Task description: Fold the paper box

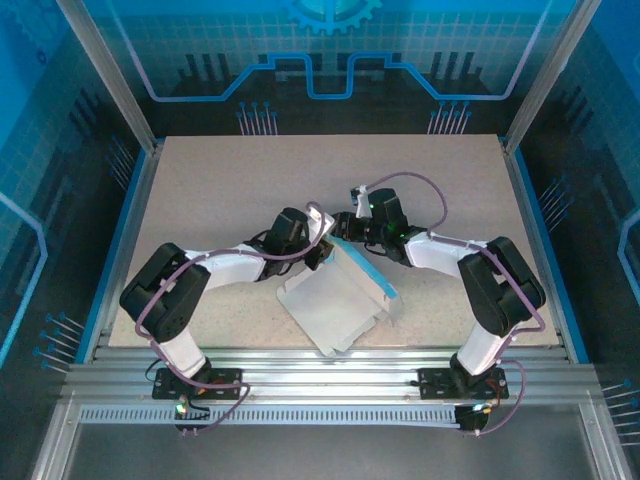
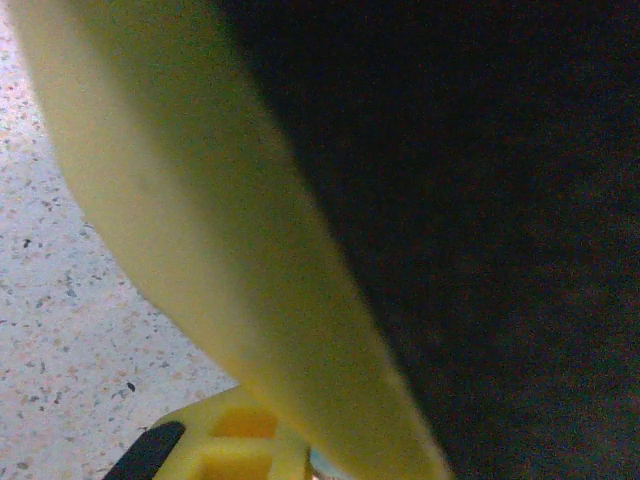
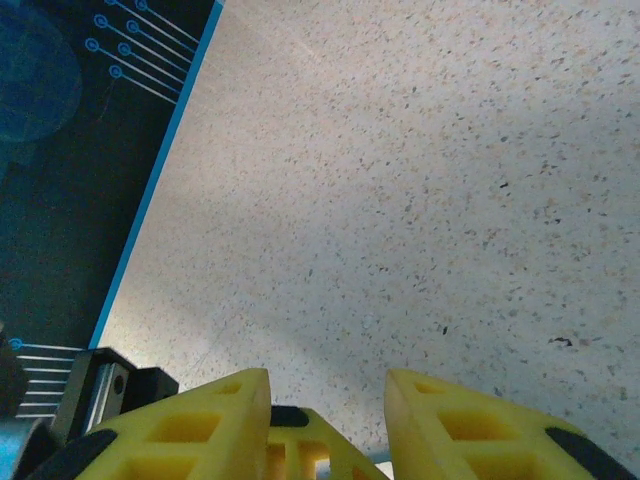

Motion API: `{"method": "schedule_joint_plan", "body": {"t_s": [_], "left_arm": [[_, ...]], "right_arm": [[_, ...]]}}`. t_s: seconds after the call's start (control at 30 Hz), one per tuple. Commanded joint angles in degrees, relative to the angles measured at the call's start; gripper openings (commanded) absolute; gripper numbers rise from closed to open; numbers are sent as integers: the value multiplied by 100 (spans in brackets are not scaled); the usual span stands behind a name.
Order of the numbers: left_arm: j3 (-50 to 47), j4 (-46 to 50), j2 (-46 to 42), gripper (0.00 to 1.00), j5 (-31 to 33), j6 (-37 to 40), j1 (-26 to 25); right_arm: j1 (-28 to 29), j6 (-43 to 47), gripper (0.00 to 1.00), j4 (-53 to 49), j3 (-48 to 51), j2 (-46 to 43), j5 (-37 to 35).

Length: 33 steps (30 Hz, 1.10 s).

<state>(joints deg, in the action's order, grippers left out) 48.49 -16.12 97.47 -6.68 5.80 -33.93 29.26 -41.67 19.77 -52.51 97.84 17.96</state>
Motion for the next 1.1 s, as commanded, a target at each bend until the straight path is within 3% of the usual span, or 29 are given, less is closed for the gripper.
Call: {"method": "schedule_joint_plan", "body": {"t_s": [0.0, 0.13, 0.27, 0.5, 0.67, 0.87, 1.07], "left_arm": [[-142, -213, 96, 10, 907, 157, -149], [-224, -405, 105, 10, 1291, 186, -236], [-322, -563, 49, 11, 1267, 17, -236], [-579, -770, -233, 12, 1783, -170, -234], [-678, -616, -332, 13, 2617, -549, -227], [-744, -17, -708, 13, 3523, -1389, -232], [-1115, 141, -1102, 15, 3999, -2040, -273]], "right_arm": [[100, -22, 36, -474, -14, -22, 137], [106, -25, 36, -666, -37, -54, 82], [86, -25, 36, -799, -111, -127, 50], [-171, -104, 43, -1180, -409, -642, 408], [-432, 498, 50, -2626, -843, -1278, 439], [-683, 1507, 51, -4466, -1171, -2049, 54], [-897, 2008, 49, -5195, -1022, -2511, -484]]}}
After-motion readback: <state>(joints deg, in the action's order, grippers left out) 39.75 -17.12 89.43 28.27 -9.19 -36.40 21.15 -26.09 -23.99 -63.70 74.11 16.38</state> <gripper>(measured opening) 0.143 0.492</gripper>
